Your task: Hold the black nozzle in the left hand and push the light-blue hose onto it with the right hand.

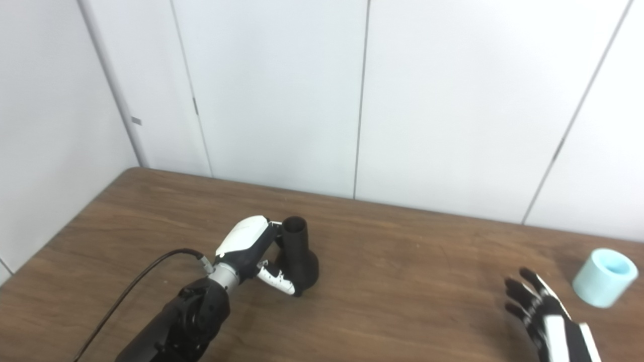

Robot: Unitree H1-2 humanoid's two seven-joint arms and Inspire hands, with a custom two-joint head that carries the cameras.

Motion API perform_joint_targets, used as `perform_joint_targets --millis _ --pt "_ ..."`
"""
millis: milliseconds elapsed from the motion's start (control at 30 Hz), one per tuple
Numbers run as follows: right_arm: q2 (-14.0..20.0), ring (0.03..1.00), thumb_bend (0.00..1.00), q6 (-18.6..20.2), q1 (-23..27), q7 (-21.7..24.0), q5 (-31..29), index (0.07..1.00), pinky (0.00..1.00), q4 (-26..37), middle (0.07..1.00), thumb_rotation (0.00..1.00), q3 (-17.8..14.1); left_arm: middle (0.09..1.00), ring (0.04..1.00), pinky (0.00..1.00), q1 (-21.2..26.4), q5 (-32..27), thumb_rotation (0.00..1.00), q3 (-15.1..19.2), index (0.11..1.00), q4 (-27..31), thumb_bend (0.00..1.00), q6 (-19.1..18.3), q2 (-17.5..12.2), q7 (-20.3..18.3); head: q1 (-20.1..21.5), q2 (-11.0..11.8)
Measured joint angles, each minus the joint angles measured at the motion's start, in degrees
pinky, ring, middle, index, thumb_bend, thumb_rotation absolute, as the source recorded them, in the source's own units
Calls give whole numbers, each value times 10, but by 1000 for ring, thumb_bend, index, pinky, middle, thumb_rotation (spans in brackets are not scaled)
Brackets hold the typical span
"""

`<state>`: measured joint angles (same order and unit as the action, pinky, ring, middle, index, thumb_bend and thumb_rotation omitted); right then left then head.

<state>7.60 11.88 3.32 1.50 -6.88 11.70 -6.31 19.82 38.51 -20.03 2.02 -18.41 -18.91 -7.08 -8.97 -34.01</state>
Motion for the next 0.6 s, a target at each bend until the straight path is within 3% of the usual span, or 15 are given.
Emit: perform_joint_targets --millis 333,433,600 --pt "-10 878 556 45 2 -12 13 888 838 50 822 1000 1 499 664 965 -7 4 0 -53 482 32 524 14 19 -40 59 -23" --pt "-11 877 551 58 6 -19 17 886 833 59 821 1000 1 452 649 980 -13 2 0 -56 504 43 523 16 16 -49 77 -26" --pt "-21 861 545 71 19 -35 31 881 816 73 818 999 1 476 648 999 -34 -5 0 -49 494 54 524 22 24 -47 94 -29"
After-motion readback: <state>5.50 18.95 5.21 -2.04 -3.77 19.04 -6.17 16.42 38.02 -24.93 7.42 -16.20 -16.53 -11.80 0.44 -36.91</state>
